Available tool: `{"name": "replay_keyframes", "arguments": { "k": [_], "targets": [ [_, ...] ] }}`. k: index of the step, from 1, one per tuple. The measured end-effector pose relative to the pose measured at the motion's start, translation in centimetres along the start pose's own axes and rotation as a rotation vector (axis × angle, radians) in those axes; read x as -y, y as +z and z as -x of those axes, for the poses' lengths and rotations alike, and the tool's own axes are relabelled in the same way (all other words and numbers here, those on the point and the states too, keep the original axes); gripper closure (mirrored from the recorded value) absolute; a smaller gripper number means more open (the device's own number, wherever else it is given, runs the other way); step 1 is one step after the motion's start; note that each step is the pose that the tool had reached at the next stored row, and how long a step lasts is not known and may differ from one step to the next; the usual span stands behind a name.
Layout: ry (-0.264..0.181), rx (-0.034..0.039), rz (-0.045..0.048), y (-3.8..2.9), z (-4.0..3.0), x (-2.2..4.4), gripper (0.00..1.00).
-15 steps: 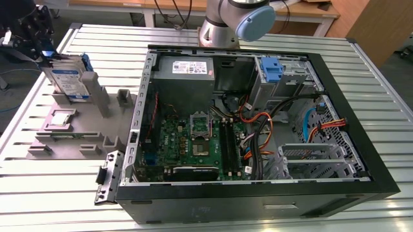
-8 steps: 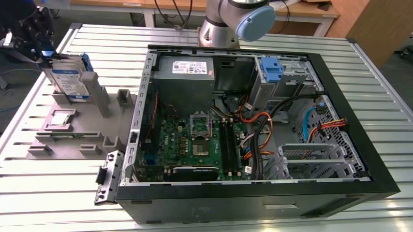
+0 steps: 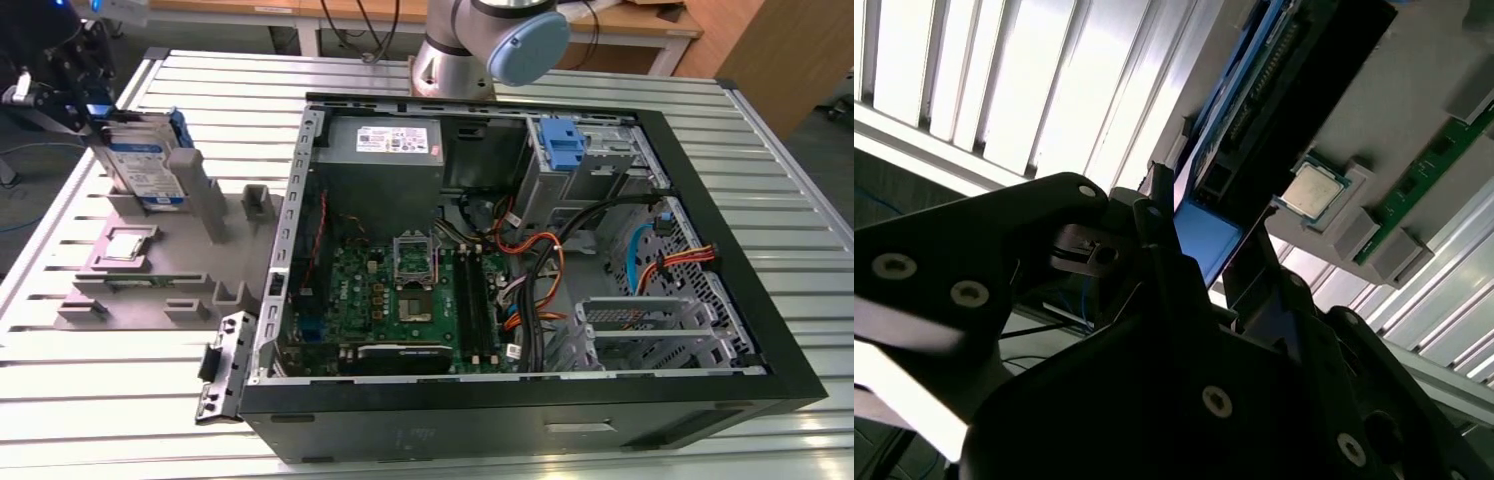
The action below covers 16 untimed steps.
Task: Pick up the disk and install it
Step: 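Pick up the disk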
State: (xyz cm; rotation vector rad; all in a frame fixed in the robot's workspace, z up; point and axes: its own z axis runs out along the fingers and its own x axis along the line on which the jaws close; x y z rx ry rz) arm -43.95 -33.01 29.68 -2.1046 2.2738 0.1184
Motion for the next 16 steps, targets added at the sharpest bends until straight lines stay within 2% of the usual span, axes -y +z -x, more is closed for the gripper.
{"name": "replay_keyframes", "arguments": {
  "k": [6,9,16],
  "targets": [
    [0.001,-0.0006,0.0073,0.18,0.00,0.00,0.55],
    [0.002,-0.0012,0.0151,0.25,-0.01,0.00,0.55],
    [0.008,-0.0065,0.0159,0.52,-0.03,0.04,0.55]
  ]
}}
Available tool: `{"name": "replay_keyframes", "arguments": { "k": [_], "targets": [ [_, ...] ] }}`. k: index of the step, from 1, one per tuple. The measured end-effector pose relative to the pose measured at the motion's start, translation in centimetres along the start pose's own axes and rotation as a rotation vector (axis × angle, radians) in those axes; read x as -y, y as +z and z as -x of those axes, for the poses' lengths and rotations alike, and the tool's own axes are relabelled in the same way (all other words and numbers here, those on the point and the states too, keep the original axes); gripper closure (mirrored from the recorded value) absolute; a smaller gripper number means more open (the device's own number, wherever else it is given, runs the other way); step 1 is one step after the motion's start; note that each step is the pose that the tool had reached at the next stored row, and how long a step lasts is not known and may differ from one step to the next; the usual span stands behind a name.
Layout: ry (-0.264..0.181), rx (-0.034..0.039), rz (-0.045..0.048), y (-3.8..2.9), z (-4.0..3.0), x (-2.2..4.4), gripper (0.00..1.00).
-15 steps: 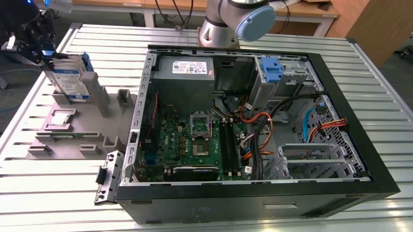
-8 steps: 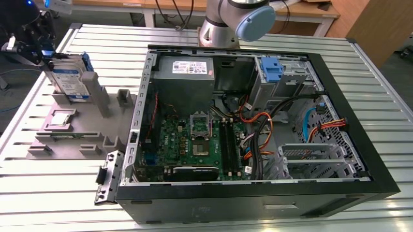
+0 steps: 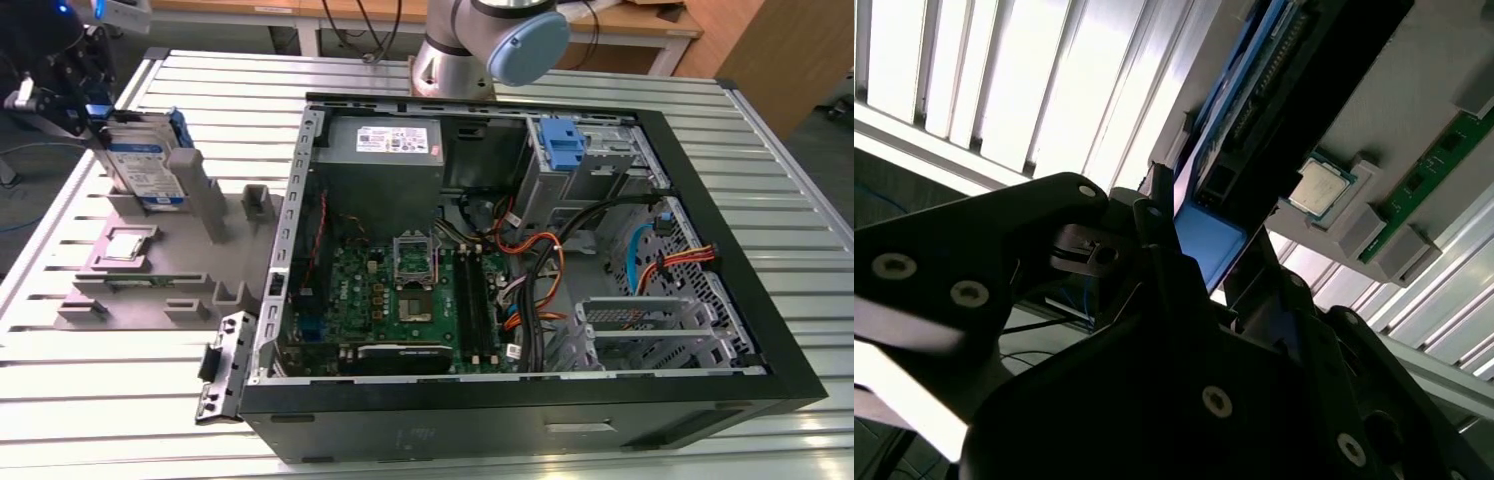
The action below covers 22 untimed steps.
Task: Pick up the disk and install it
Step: 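Pick up the disk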
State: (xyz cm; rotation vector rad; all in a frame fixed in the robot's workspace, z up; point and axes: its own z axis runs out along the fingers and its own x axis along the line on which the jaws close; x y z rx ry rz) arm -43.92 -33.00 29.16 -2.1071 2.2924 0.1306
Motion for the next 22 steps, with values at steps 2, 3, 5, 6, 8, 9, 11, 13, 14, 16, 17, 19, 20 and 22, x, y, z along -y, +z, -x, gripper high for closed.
{"name": "replay_keyframes", "arguments": {
  "k": [2,3,5,6,8,9,11,13,14,16,17,19,20,22],
  "targets": [
    [0.002,-0.0017,0.0006,0.08,0.00,0.02,0.55],
    [0.002,-0.0019,0.0007,0.12,0.00,0.03,0.55],
    [0.002,-0.0018,0.0006,0.23,-0.01,0.04,0.55],
    [0.002,-0.0019,0.0007,0.26,-0.01,0.04,0.55],
    [0.002,-0.0020,0.0007,0.30,-0.02,0.05,0.55],
    [0.002,-0.0020,0.0007,0.31,-0.02,0.05,0.55],
    [0.002,-0.0019,0.0006,0.32,-0.02,0.05,0.55],
    [0.002,-0.0019,0.0006,0.33,-0.02,0.05,0.55],
    [0.002,-0.0019,0.0006,0.33,-0.02,0.05,0.55],
    [0.002,-0.0019,0.0006,0.33,-0.02,0.05,0.55],
    [0.002,-0.0019,0.0006,0.33,-0.02,0.05,0.55],
    [0.002,-0.0021,0.0006,0.33,-0.02,0.05,0.56],
    [0.002,-0.0018,0.0005,0.34,-0.02,0.05,0.56],
    [0.002,-0.0018,0.0005,0.34,-0.02,0.05,0.62]
  ]
}}
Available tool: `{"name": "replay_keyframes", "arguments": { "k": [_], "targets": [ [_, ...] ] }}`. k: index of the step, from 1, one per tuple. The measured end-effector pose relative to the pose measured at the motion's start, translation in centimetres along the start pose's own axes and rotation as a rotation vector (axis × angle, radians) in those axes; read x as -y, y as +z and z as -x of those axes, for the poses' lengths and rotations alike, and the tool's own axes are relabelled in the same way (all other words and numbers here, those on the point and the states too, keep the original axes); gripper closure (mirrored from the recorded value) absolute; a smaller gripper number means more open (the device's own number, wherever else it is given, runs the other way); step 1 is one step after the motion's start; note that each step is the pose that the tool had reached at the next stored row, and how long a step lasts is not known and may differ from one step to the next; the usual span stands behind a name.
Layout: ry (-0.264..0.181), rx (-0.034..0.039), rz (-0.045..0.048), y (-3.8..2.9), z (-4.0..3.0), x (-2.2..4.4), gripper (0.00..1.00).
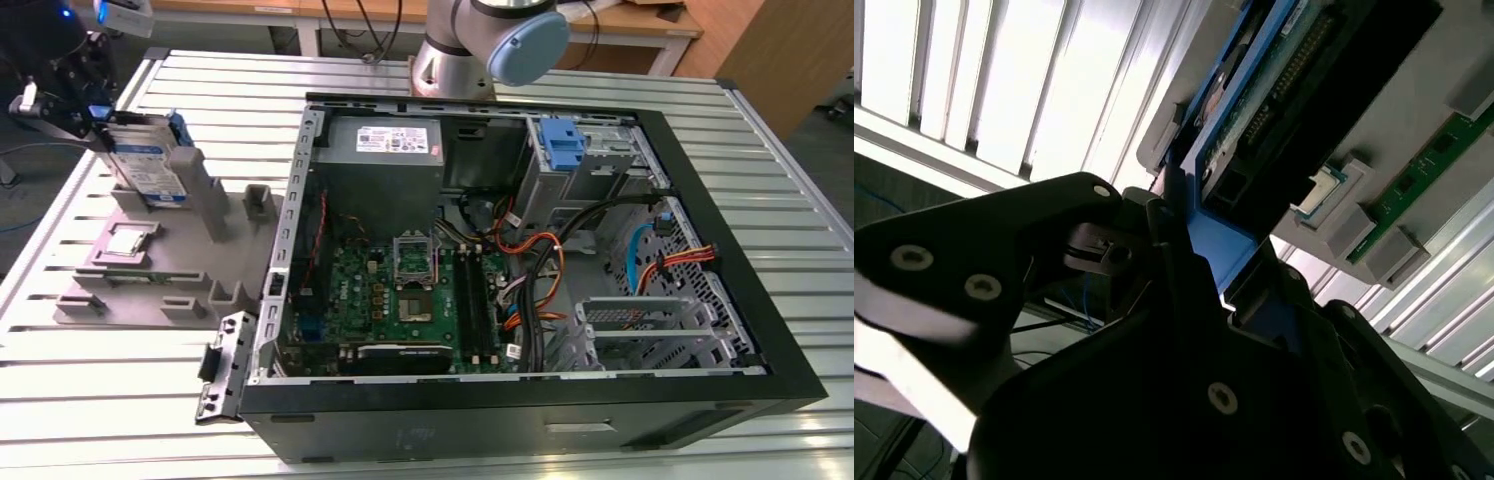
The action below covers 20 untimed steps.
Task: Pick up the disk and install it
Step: 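Pick up the disk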
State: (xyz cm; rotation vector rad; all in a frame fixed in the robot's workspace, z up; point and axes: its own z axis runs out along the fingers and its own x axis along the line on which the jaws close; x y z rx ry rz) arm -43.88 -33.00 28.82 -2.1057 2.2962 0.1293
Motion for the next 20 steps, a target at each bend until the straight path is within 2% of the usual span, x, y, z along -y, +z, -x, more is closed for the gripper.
{"name": "replay_keyframes", "arguments": {
  "k": [11,13,14,20],
  "targets": [
    [0.000,0.0000,-0.0001,0.02,0.00,0.00,0.62],
    [0.000,0.0000,0.0000,0.02,0.00,0.00,0.60],
    [-0.003,-0.0002,0.0002,0.02,0.00,0.00,0.54],
    [-0.015,-0.0007,0.0011,0.02,0.00,0.00,0.54]
  ]
}}
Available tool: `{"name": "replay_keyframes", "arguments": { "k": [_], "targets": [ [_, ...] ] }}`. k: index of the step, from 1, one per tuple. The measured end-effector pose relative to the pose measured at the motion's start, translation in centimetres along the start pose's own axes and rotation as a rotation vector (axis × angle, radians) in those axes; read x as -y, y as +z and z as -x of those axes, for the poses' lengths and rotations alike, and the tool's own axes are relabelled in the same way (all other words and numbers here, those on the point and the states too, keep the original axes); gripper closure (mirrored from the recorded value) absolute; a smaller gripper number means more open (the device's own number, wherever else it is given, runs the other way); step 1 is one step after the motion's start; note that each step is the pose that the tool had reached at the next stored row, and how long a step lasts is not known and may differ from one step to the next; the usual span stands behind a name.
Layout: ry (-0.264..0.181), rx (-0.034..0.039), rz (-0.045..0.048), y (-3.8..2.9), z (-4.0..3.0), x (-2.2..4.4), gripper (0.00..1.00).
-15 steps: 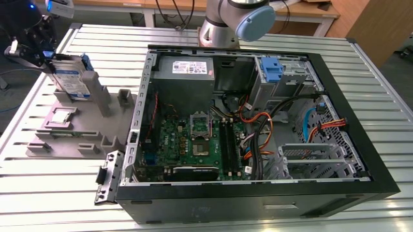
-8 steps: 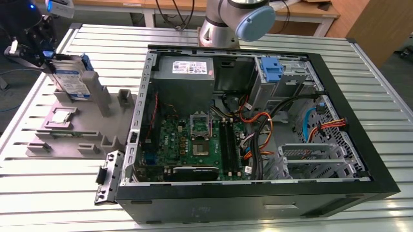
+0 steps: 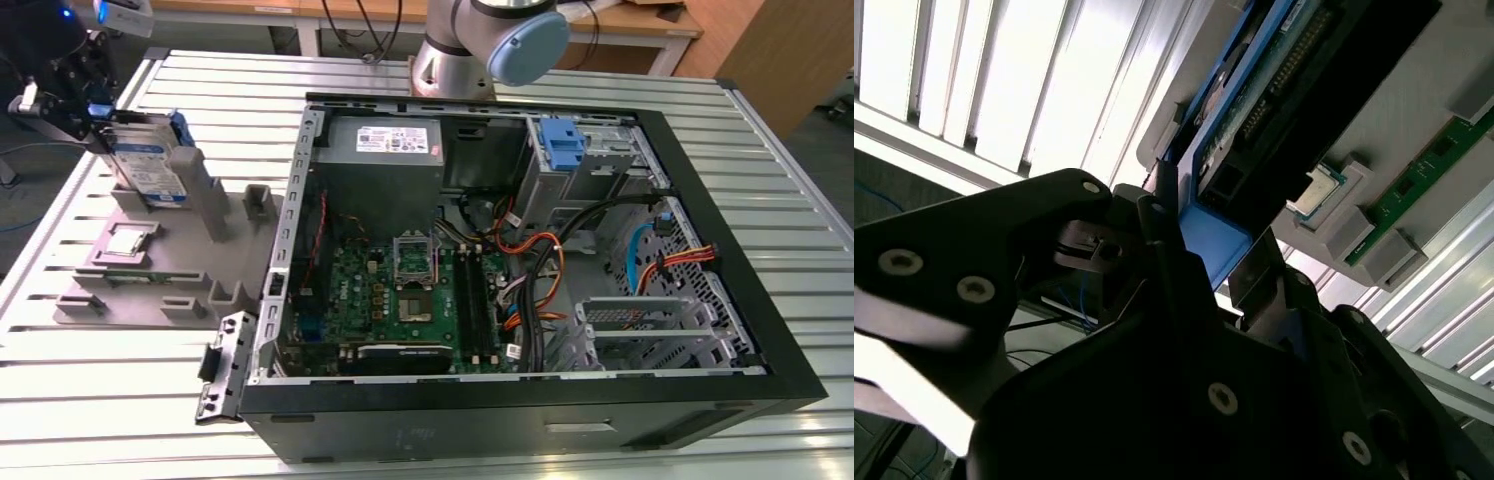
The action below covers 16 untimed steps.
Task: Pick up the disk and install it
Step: 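Pick up the disk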
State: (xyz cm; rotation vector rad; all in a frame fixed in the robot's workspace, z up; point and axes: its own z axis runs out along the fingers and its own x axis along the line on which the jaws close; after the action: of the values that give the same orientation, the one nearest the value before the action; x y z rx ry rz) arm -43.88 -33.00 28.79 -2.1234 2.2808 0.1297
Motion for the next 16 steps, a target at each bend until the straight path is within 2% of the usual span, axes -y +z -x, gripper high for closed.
{"name": "replay_keyframes", "arguments": {
  "k": [3,4,16],
  "targets": [
    [0.000,-0.0001,0.0000,0.00,0.00,0.00,0.55],
    [0.000,-0.0001,0.0001,0.00,0.00,0.00,0.62],
    [0.000,0.0000,0.0000,0.00,0.00,0.00,0.63]
  ]
}}
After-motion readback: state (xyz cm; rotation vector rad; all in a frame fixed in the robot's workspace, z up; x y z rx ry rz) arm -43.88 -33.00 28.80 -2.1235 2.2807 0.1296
